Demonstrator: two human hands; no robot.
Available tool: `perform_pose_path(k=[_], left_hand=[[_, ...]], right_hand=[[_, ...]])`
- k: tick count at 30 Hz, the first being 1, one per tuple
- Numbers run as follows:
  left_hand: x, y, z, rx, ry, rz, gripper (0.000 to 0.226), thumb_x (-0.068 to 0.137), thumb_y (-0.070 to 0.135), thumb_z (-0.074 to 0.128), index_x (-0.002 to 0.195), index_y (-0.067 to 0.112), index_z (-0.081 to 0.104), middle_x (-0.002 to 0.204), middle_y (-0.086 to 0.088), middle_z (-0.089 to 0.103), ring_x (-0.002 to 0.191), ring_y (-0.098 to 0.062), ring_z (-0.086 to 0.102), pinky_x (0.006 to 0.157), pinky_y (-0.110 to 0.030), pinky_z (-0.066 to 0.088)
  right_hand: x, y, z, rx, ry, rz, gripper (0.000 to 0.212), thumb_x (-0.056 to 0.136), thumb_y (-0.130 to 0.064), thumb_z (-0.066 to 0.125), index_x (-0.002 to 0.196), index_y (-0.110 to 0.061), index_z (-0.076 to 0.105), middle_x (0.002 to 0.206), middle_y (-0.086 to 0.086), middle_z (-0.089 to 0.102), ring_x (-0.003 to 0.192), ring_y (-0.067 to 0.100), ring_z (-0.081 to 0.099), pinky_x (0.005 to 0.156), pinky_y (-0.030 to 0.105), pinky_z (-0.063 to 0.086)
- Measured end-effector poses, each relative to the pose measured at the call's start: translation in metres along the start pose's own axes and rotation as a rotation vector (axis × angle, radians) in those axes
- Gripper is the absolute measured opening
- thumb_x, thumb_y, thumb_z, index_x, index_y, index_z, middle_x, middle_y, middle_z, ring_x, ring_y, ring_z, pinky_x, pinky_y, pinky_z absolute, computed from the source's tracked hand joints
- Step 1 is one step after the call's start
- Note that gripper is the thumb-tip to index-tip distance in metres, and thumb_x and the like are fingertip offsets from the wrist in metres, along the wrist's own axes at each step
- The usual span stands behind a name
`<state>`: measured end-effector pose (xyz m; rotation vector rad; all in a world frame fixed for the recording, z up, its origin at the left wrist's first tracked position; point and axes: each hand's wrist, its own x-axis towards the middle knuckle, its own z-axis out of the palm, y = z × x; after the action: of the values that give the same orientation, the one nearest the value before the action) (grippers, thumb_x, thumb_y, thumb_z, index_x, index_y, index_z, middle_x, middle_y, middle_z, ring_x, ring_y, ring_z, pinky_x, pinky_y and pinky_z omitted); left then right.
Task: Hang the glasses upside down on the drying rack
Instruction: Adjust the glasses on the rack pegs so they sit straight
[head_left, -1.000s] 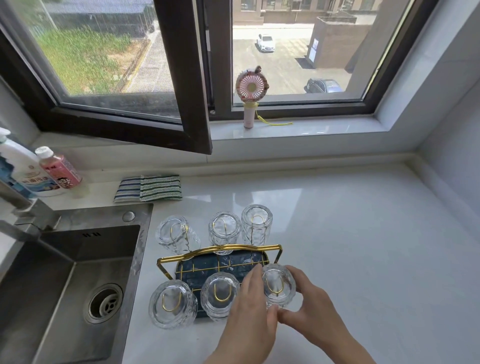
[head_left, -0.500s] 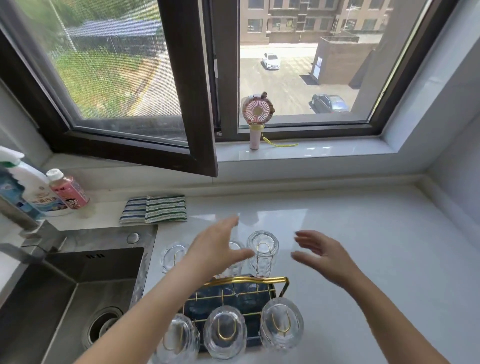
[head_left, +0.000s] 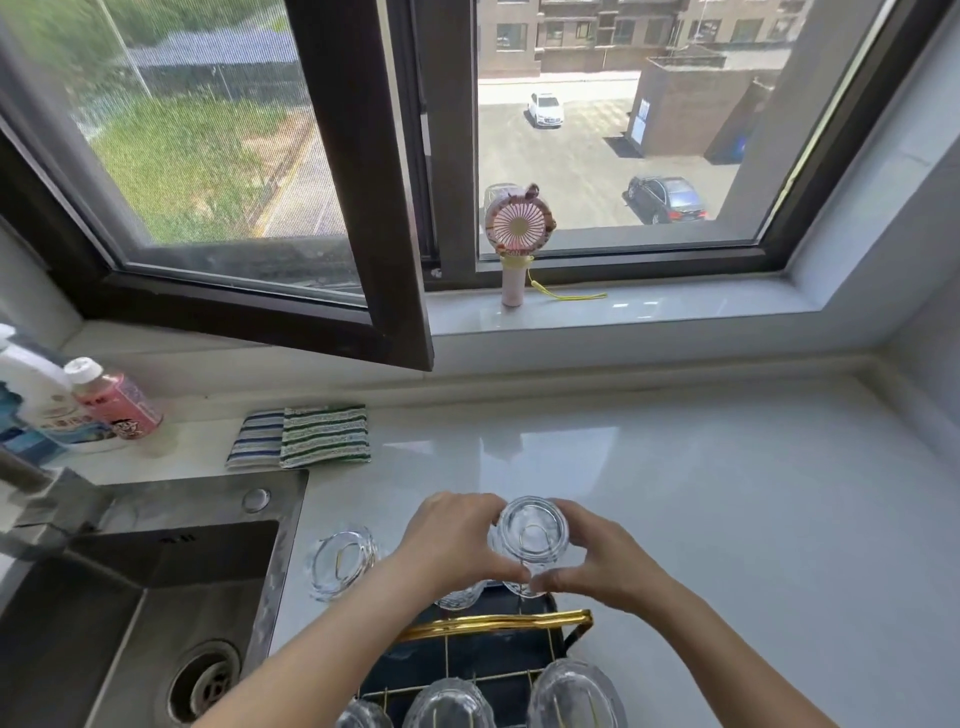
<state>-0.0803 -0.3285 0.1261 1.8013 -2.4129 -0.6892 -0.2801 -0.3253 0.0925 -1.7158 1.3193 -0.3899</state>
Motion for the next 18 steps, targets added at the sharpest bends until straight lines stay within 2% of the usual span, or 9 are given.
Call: perform_pose_path(k=[3, 8, 18], left_hand=[[-0.0024, 0.0042, -0.0019, 0.02, 0.007, 0.016, 0.063, 0.058, 0.071, 0.063, 0.108, 0.033, 0.059, 0.103, 0.011, 0.069, 0.093, -0.017, 0.058, 0.084, -0.035, 0.042], [-0.0048, 0.007, -0.0047, 0.001, -0.016, 0.007, 0.059, 0.058, 0.068, 0.063, 0.104, 0.031, 0.06, 0.099, 0.009, 0.069, 0.091, -0.017, 0.06, 0.08, -0.035, 0.047], [-0.0053, 0.0073, -0.0039, -0.001, -0.017, 0.008, 0.06, 0.058, 0.067, 0.065, 0.106, 0.03, 0.06, 0.102, 0.009, 0.069, 0.092, -0.016, 0.059, 0.082, -0.037, 0.049]], right_hand=[[-0.0028, -0.0001, -0.0017, -0.008, 0.005, -0.02, 0.078, 0.05, -0.053, 0.082, 0.118, -0.052, 0.044, 0.118, -0.021, 0.06, 0.11, -0.001, 0.054, 0.094, 0.032, 0.047], [-0.0016, -0.0004, -0.0018, 0.006, -0.005, -0.01, 0.079, 0.051, -0.05, 0.084, 0.121, -0.048, 0.046, 0.119, -0.02, 0.06, 0.11, 0.0, 0.054, 0.097, 0.035, 0.048], [-0.0029, 0.0015, -0.0001, 0.005, 0.001, -0.004, 0.082, 0.05, -0.049, 0.085, 0.122, -0.045, 0.047, 0.12, -0.019, 0.06, 0.112, 0.003, 0.054, 0.098, 0.036, 0.047]])
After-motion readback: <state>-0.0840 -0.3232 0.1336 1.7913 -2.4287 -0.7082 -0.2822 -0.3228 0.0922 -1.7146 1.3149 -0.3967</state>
